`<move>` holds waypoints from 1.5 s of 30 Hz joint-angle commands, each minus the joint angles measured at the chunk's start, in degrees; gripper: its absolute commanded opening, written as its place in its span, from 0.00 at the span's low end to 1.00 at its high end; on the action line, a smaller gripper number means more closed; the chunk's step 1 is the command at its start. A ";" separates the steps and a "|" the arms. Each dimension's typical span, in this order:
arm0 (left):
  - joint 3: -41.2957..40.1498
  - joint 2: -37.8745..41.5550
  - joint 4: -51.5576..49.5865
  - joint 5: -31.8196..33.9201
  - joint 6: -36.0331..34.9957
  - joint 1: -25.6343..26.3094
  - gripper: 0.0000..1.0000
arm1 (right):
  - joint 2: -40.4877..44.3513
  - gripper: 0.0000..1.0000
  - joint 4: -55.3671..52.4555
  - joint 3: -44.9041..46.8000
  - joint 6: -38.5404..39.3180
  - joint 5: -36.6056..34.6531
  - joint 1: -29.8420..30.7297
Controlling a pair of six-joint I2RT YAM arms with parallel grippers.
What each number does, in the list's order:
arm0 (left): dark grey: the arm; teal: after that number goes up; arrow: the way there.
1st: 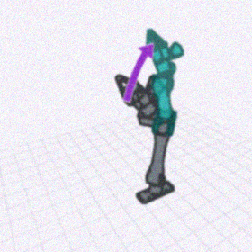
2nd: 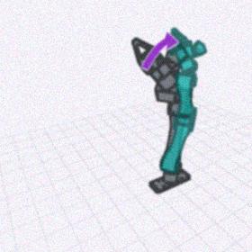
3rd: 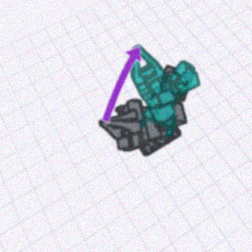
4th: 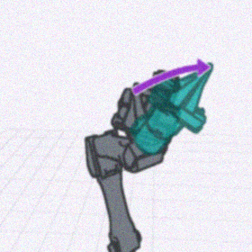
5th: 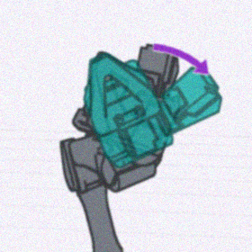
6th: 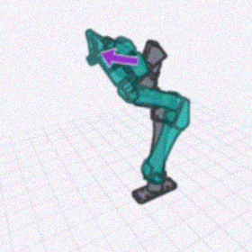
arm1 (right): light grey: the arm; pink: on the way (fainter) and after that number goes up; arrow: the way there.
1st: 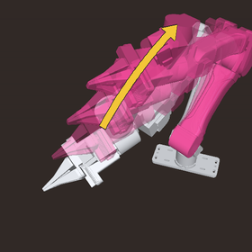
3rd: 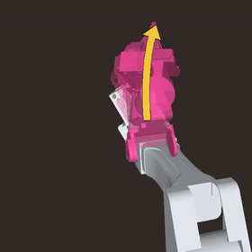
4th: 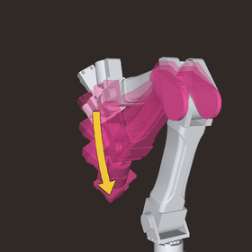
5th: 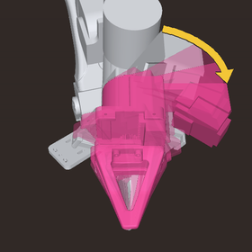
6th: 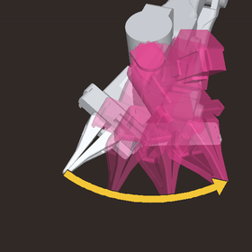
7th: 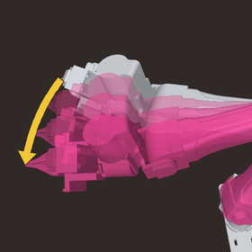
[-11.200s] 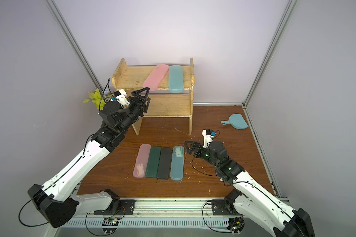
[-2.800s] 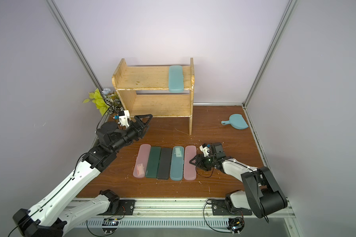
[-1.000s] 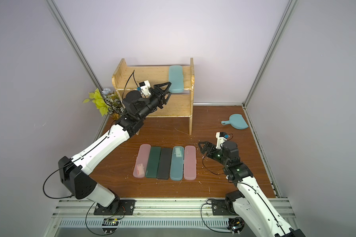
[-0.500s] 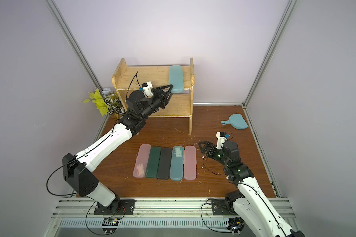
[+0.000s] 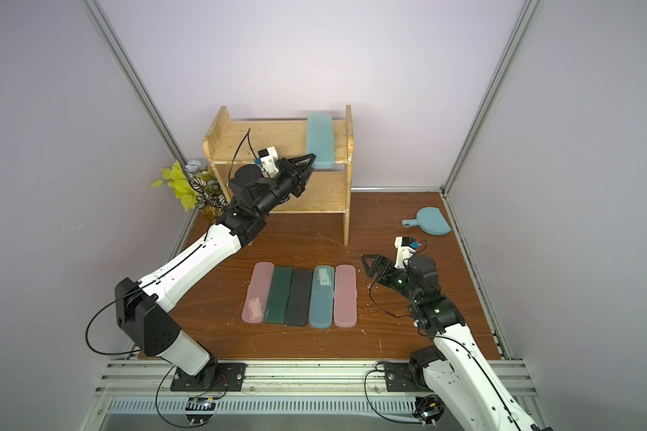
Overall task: Remove the pencil cases from the shelf
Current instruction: Pick up the pencil case from the shelf.
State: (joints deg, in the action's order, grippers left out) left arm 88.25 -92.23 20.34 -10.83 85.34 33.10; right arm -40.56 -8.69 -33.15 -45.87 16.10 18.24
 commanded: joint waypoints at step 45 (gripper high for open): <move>-36.02 36.77 4.57 -16.68 -3.07 9.17 0.02 | -8.67 0.77 32.41 -17.36 -20.05 5.75 14.69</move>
State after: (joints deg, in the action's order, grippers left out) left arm 52.29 -56.73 22.46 -26.61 83.77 40.97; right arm -49.71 18.87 -49.87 -64.42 25.12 31.73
